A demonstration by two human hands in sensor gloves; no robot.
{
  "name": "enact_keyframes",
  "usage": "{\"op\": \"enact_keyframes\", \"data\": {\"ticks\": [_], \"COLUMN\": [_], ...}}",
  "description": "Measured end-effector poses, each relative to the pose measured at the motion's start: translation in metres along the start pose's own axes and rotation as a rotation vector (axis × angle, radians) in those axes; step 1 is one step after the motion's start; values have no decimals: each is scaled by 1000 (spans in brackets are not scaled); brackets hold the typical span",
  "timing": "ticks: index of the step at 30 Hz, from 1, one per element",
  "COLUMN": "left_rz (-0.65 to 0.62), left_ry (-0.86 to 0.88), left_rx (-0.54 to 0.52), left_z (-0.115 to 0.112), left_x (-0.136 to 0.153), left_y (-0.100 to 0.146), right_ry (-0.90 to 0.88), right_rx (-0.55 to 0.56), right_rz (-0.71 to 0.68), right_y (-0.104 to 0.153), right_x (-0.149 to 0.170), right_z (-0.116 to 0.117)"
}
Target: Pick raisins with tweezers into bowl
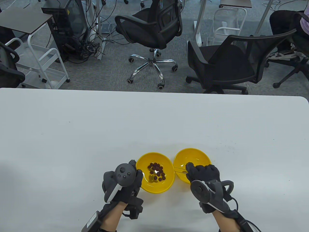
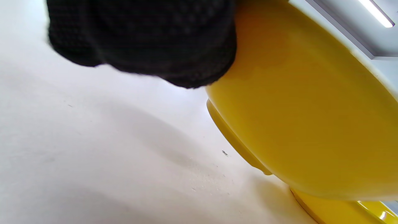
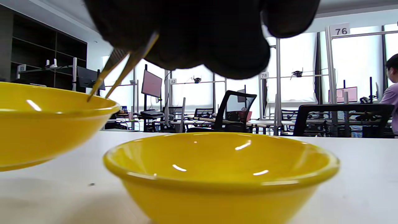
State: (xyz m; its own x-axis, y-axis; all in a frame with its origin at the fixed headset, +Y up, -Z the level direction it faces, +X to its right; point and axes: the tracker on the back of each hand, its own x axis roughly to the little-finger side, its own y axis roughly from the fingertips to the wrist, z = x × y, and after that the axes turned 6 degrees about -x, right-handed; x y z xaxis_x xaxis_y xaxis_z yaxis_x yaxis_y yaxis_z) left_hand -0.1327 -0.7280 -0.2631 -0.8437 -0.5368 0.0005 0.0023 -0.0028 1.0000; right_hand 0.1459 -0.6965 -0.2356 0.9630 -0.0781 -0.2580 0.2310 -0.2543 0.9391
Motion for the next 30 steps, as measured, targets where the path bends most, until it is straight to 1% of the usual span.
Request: {"op": "enact_keyframes", "data": {"ticks": [4, 9, 20, 30], "left_rz": [-9, -20, -38, -41], "left_ry": [7, 10, 16, 16], "left_rx": [1, 5, 13, 13], "left_z": [-1, -2, -5, -5], "left_x": [-2, -3, -9, -10], "left_y": [1, 2, 4, 5], "right_ry": [-26, 22, 96, 109], "right_rx": [-12, -38, -44, -34], "right_rz": [-88, -153, -175, -177], "right_y": [4, 8, 10, 10], "right_x": [-18, -35, -43, -45], "right_z": [3, 8, 12, 12]}}
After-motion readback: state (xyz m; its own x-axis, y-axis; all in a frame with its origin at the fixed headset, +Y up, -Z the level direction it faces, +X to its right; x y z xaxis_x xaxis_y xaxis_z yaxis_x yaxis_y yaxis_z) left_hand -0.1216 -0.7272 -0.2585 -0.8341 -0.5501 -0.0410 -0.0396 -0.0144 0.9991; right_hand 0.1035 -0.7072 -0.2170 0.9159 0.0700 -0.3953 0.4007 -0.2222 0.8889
